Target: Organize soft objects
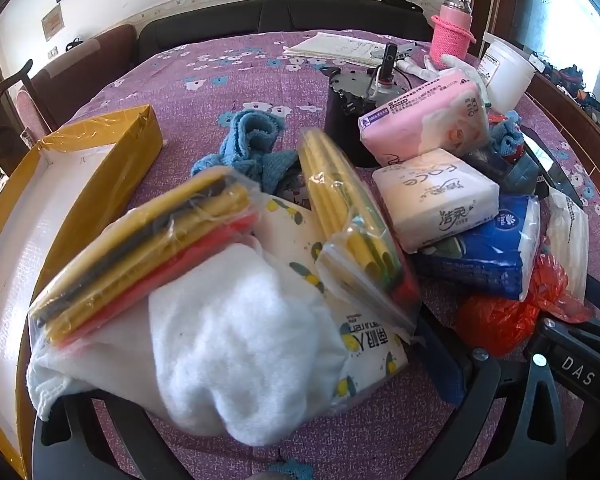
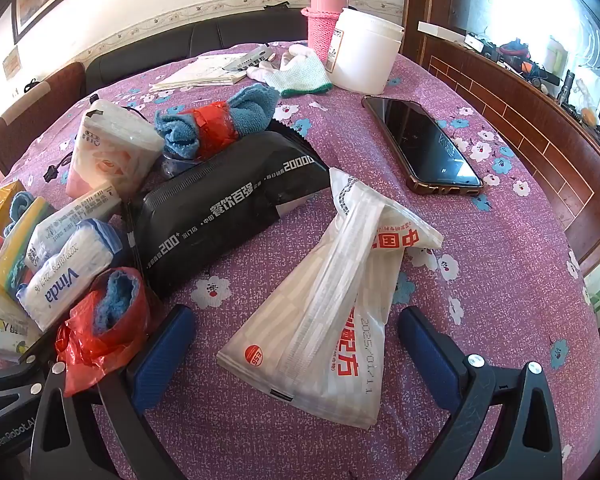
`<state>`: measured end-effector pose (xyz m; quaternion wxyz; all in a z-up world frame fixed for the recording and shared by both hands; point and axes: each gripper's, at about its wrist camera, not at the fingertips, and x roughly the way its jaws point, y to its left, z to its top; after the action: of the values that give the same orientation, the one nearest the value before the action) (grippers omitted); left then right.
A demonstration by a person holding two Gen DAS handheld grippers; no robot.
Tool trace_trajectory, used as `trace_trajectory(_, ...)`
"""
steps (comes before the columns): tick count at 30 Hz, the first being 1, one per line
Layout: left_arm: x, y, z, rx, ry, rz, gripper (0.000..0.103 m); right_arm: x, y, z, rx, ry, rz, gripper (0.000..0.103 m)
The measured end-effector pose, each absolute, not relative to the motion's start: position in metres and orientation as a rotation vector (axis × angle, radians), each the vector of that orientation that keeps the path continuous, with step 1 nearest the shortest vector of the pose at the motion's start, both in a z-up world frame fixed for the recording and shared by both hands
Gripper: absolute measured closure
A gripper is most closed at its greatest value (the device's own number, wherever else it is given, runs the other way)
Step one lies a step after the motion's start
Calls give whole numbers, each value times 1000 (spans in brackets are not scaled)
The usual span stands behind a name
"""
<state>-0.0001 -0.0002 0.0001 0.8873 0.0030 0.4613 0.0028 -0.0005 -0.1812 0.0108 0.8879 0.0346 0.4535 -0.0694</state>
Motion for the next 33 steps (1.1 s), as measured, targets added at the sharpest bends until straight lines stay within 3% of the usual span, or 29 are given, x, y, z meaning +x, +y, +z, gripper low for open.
trace_trajectory(11, 9, 2, 7, 6, 993, 7, 0, 0, -181, 11, 70, 944, -145, 1)
trace_trajectory(25, -36, 5, 4, 18, 996, -7, 0, 0, -181, 11, 71, 944, -150, 1)
trace_trajectory(33, -39, 4, 7, 51, 1147, -68, 0, -13, -179, 14, 43, 1057, -56, 1)
